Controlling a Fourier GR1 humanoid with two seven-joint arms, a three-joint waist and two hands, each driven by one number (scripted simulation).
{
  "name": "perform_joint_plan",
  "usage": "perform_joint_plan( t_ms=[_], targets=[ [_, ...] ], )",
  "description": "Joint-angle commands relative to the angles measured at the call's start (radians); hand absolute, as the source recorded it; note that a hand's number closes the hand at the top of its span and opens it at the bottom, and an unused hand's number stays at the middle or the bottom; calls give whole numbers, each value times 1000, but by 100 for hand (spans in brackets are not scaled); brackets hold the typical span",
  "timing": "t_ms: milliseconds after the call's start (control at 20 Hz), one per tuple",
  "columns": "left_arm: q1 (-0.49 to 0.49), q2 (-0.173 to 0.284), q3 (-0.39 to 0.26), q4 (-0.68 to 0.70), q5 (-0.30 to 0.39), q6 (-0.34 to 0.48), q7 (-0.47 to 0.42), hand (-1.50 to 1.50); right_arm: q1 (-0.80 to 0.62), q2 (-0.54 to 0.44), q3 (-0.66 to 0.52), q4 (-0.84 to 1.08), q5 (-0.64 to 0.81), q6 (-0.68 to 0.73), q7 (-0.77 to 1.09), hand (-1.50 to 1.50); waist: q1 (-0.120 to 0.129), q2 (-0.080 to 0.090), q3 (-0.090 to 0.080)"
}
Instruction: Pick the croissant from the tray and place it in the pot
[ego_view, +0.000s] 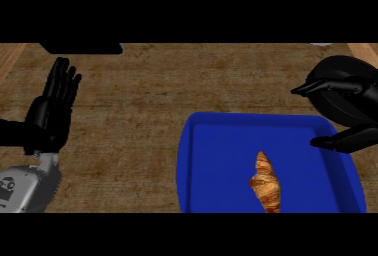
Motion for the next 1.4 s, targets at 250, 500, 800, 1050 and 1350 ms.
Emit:
perform_joint_plan(
  t_ms=[250, 500, 800, 1050, 1350],
  targets=[
    [2, -22, 32, 24, 21, -43, -31, 0, 22, -195, 42, 25, 305, 30, -375, -150, -3, -9, -2],
    [-11, -20, 35, 16, 9, -39, -8, 0, 21, -259, 164, -75, 429, 22, -292, -150, -4, -12, -2],
    [-24, -40, 17, 1, -36, -25, 31, 0, 29, -213, 218, -237, 484, 47, -90, -150, -8, -14, -2],
    [-8, -19, 87, 28, 16, -110, 15, 0, 36, -139, 248, -276, 542, 108, 43, -150, -3, -12, -2],
    [-56, -61, 75, 60, -54, -79, 14, 0, 139, -98, 264, -248, 655, 95, 2, -150, -8, -11, -1]
  ],
)
